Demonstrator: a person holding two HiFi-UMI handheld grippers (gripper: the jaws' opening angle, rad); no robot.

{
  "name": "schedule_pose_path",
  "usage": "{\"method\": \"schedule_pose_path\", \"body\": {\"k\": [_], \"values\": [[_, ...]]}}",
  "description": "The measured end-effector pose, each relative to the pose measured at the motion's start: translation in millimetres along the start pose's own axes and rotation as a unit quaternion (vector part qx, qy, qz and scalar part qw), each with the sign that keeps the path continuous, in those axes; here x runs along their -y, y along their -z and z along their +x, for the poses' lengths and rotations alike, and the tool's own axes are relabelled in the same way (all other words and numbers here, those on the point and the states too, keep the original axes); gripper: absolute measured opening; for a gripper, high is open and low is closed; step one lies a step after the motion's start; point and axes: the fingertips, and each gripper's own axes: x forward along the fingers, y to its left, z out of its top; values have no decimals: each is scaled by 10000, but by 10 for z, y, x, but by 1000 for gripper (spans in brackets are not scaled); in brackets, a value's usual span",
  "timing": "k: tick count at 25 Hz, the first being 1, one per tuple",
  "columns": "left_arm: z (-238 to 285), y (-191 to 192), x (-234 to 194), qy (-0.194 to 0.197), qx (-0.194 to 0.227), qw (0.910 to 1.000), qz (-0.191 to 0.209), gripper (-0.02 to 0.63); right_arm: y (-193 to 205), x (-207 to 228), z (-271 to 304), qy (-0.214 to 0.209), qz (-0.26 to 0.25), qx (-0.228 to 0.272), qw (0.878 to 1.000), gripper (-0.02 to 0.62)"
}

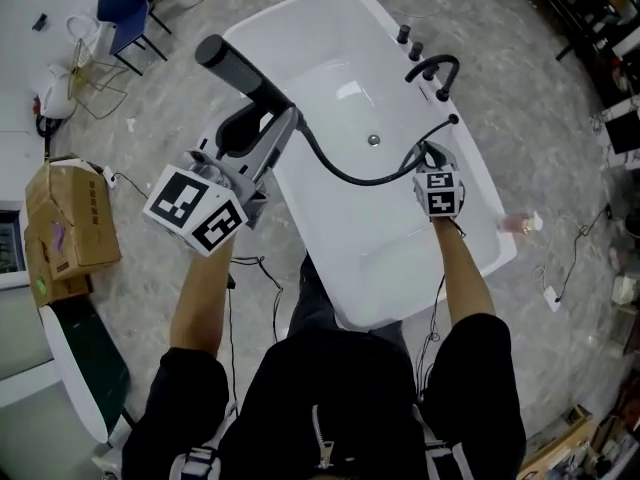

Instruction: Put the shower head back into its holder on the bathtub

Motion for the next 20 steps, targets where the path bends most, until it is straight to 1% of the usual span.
{"method": "schedule_pose_path", "body": {"k": [5,8,12,18,20], "values": [[167,367,-26,0,-304,9995,-129,137,-564,365,-399,124,-736,377,9965,71],[314,497,65,97,-354,9991,-217,135,-855,606,-648,316,-1038,613,9922,71],[539,573,239,295,-367,9985,-295,135,-1251,938,-941,600,-1277,905,9858,69],[851,492,467,576,-207,9975,-364,135,-1833,1366,-1355,1055,-1497,1304,9744,69],[945,453,527,671,-159,9969,-377,135,-1989,1496,-1498,1224,-1490,1429,9708,69]]}}
